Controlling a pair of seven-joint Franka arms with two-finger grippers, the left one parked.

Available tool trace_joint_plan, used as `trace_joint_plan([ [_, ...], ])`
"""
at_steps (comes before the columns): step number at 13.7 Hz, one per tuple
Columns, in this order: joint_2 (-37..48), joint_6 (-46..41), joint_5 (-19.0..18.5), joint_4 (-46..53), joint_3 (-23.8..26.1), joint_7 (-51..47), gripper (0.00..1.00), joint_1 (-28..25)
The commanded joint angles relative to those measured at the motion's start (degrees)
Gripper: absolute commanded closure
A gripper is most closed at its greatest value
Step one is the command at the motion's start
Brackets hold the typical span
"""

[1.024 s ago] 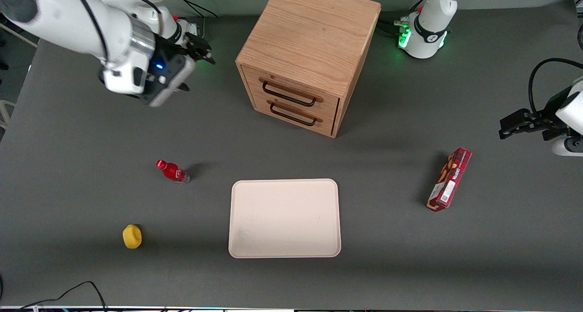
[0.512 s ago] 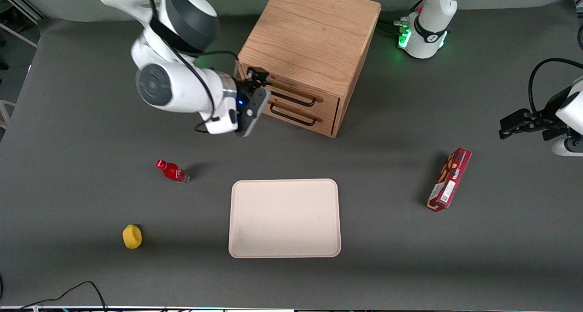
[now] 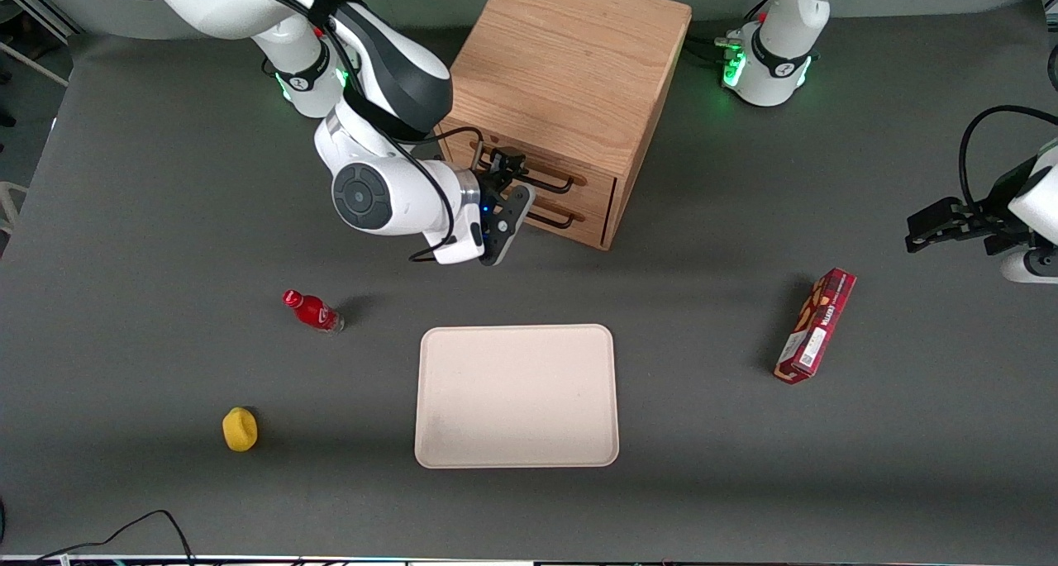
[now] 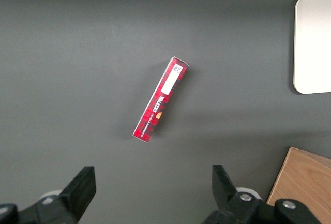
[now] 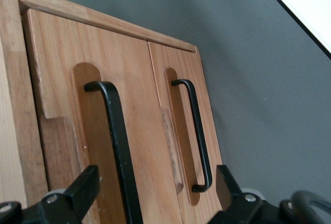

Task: Open upper drawer

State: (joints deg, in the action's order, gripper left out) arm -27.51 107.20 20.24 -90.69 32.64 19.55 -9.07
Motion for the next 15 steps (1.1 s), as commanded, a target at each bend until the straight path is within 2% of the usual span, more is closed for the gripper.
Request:
trace_joint_plan([
  [1, -1.0, 2.9, -1.3, -0.3, 0.6, 0.3, 0.0, -1.0],
  [8, -3.4, 6.4, -2.9, -0.8, 0.6, 0.1, 0.0, -2.1],
  [10, -4.0, 6.4, -5.1, -0.4, 0.6, 0.1, 0.0, -1.9],
  [15, -7.8, 5.1, -6.3, 6.5, -1.1, 0.5, 0.0, -0.6],
])
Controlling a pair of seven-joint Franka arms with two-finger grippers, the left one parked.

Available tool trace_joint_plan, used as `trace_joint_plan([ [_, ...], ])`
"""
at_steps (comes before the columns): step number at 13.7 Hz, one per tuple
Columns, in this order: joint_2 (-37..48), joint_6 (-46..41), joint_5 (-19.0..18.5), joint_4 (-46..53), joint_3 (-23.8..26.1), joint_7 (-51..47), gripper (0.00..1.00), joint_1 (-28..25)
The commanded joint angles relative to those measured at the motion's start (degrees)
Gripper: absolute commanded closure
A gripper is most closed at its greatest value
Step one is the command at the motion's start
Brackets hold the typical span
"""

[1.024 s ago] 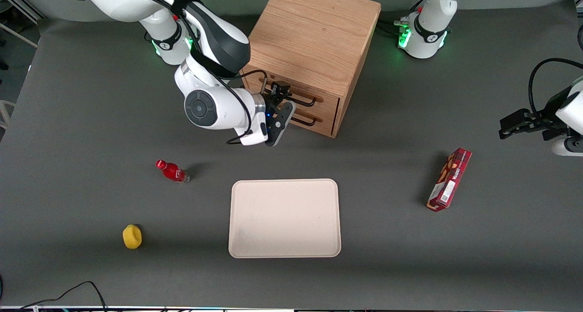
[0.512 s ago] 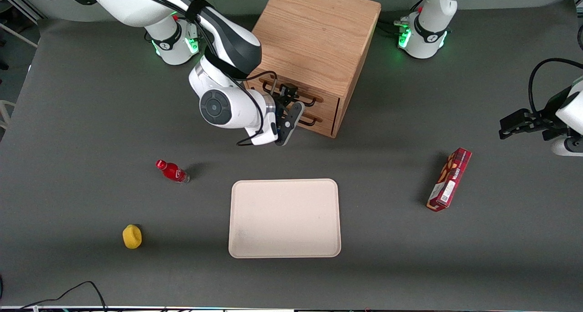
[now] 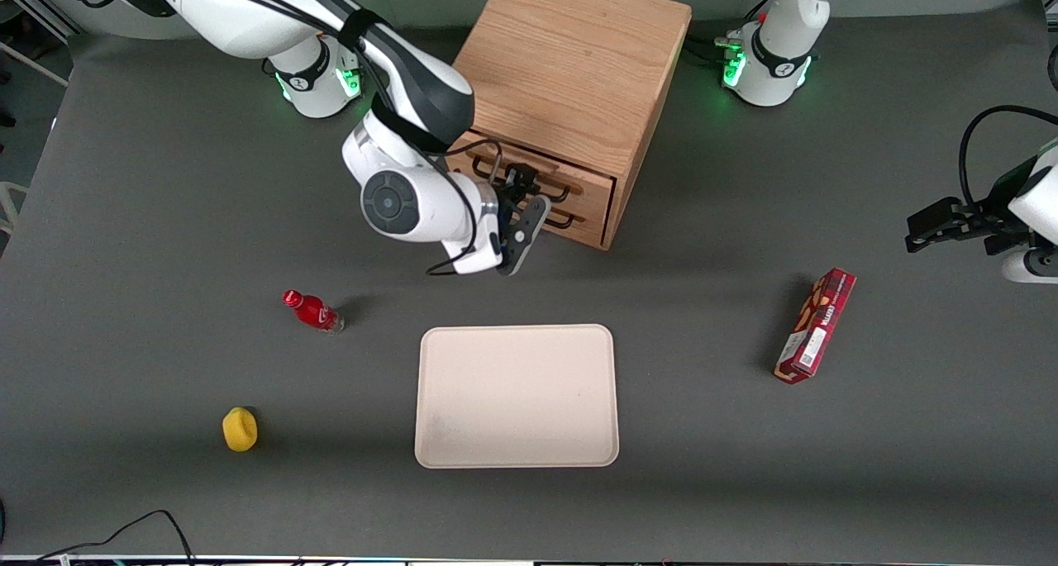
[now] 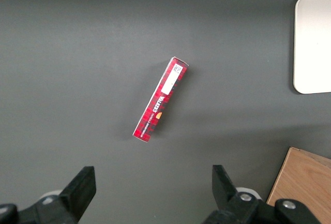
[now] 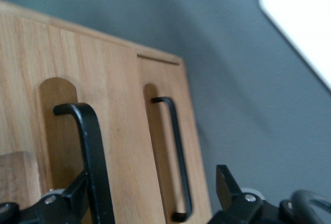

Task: Open upper drawer
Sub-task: 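Pull the handle outward with the right gripper, sliding the drawer open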

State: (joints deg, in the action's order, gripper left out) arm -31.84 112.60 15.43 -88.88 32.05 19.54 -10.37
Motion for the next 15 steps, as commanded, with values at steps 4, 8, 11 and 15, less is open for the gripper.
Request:
trace_joint_plan([
  [4, -6.0, -4.0, -1.5, 10.2, -3.2, 0.6, 0.0, 0.6],
  [8, -8.8, -7.3, -1.4, 16.3, -5.9, 0.8, 0.0, 0.7],
  [11, -11.0, -7.8, -2.0, 19.9, -7.2, 1.6, 0.0, 0.6],
  [15, -13.4, -7.8, -2.9, 24.1, -9.3, 3.2, 0.0, 0.6],
])
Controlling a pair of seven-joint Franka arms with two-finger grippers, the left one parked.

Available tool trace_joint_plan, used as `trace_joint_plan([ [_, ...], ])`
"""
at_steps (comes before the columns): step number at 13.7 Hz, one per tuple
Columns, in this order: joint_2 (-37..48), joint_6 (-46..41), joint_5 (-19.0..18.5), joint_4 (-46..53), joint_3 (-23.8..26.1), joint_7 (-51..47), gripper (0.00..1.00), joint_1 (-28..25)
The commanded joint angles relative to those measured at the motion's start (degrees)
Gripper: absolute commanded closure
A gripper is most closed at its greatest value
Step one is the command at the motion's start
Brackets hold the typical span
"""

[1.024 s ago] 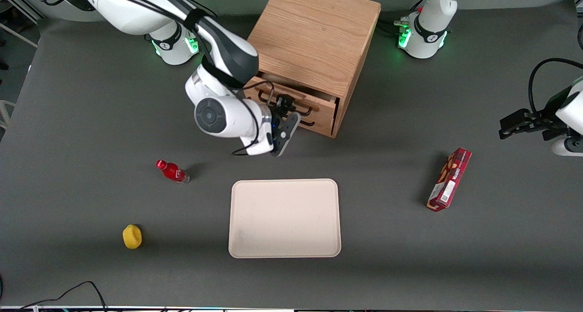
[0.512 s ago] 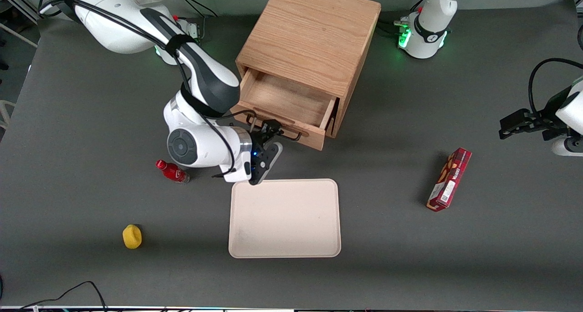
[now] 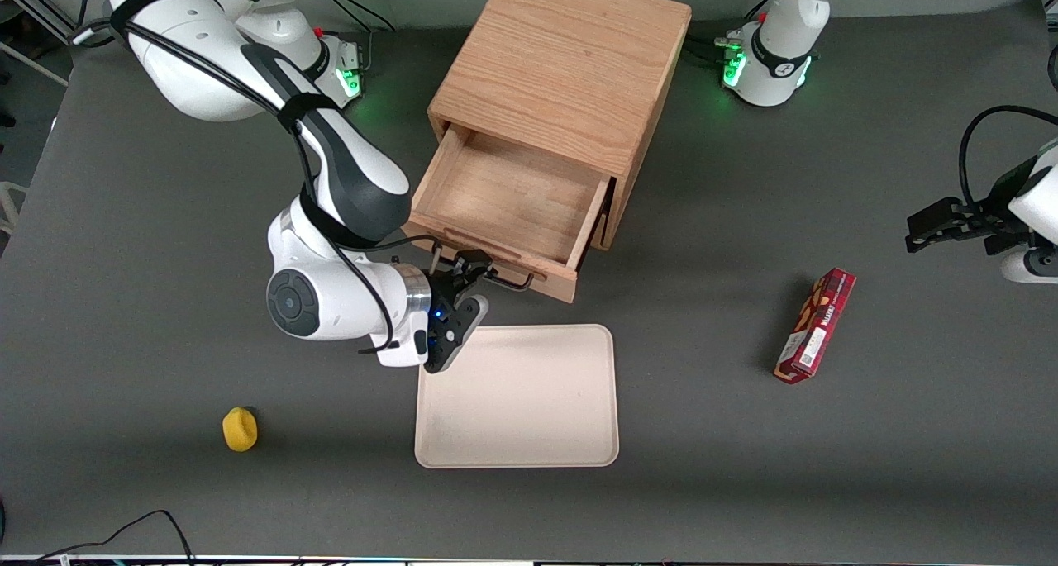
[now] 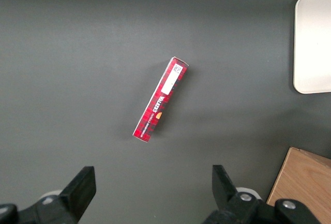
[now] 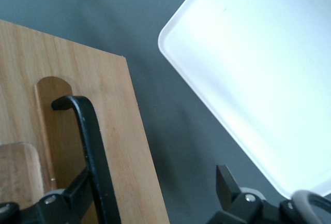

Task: Open upper drawer
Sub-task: 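Pull the handle outward with the right gripper, sliding the drawer open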

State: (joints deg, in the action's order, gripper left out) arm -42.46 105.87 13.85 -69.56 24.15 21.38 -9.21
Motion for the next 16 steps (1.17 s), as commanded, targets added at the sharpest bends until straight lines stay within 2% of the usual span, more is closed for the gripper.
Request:
trace_joint_plan([
  [1, -3.2, -1.1, -1.3, 6.0, -1.9, 1.6, 0.0, -0.5],
  [7, -4.8, -1.2, -1.2, 10.9, -6.6, 3.2, 0.0, -0.5],
  [11, -4.1, -4.5, -1.3, 14.3, -6.8, 4.2, 0.0, -0.5],
  [14, 5.1, -7.9, -1.9, 13.8, -6.8, 3.3, 0.0, -0.4],
  [16, 11.0, -10.8, -6.9, 10.5, -6.7, -2.4, 0.0, -0.5],
])
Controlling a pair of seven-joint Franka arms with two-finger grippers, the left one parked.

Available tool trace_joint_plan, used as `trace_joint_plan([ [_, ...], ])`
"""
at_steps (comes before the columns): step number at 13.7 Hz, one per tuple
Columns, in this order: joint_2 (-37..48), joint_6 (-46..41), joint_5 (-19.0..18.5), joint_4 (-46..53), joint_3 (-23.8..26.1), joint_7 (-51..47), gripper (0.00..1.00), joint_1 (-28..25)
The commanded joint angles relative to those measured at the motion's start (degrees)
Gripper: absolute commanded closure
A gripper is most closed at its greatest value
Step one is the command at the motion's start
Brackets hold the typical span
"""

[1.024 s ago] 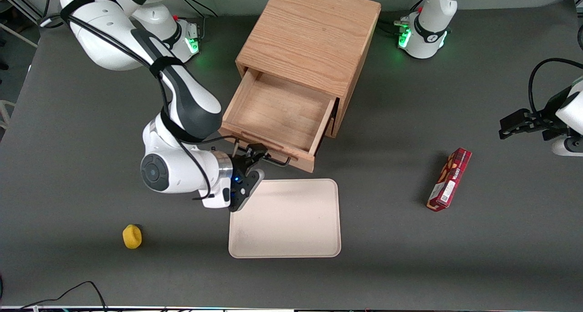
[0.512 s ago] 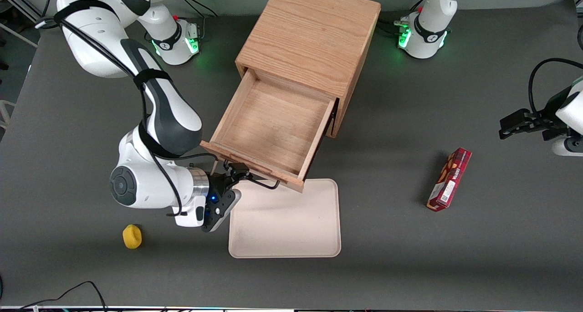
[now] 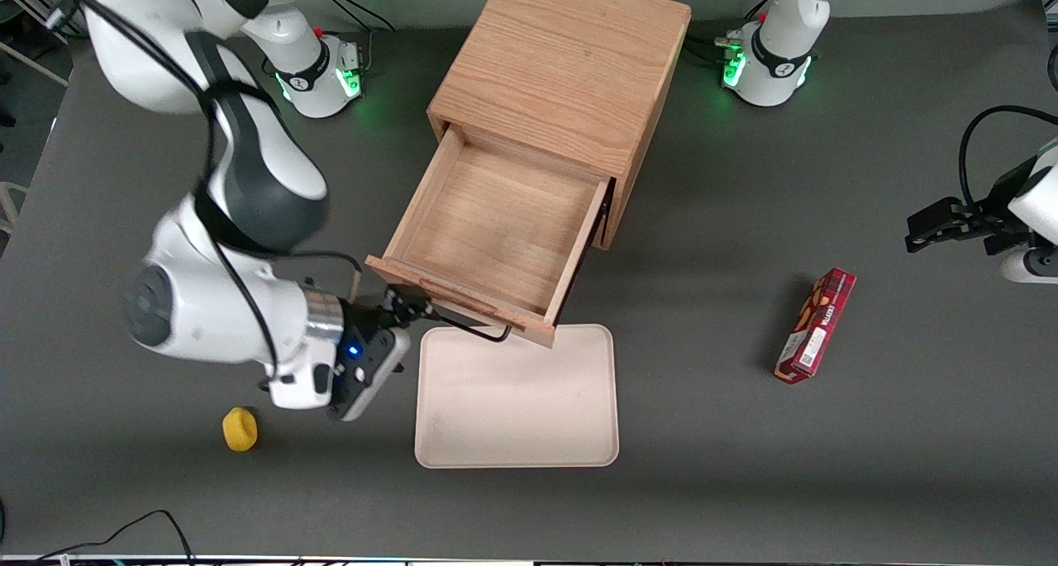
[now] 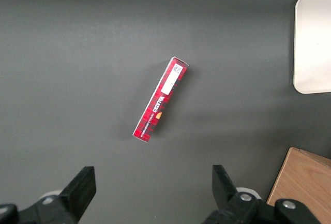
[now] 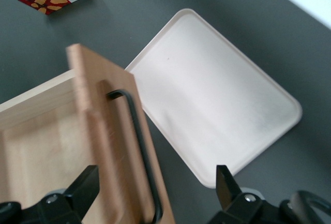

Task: Open upper drawer

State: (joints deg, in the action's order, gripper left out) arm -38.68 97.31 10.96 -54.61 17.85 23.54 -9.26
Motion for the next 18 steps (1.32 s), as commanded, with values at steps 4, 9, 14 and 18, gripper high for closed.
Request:
trace_joint_plan([
  [4, 19.8, -9.6, -7.9, -13.6, -0.5, -28.1, 0.0, 0.0],
  [9, 30.8, -24.6, -11.0, -18.6, -11.3, -36.5, 0.0, 1.0],
  [14, 52.9, -8.7, -11.4, -52.0, -18.2, -37.6, 0.0, 1.4],
  [18, 57.8, -2.5, -11.2, -60.2, -18.9, -40.3, 0.0, 1.4],
])
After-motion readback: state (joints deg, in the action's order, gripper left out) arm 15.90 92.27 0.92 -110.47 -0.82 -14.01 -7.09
